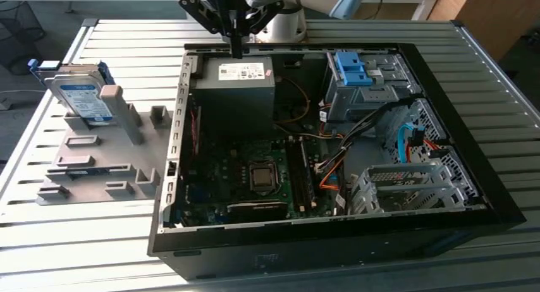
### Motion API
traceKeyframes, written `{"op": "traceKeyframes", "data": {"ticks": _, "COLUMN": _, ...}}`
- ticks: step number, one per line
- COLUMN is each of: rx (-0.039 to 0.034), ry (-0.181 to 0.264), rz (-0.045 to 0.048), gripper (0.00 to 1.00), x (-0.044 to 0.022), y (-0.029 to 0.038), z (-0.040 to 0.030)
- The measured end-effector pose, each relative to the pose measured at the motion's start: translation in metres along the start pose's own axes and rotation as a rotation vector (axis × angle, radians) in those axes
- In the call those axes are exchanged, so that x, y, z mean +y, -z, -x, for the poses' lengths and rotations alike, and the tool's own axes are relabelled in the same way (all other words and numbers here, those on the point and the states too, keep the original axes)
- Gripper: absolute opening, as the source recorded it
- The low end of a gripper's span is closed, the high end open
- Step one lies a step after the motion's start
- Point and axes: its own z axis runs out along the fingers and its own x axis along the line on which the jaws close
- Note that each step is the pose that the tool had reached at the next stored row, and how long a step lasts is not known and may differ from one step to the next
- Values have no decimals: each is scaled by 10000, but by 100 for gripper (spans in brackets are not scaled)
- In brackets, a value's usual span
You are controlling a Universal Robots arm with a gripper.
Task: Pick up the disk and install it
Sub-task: 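Reach for the disk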
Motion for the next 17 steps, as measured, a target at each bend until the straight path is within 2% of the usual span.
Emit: {"op": "traceKeyframes", "data": {"ticks": 17, "rx": 0, "ry": 0, "rz": 0, "gripper": 11, "x": -3, "y": -1, "z": -33}}
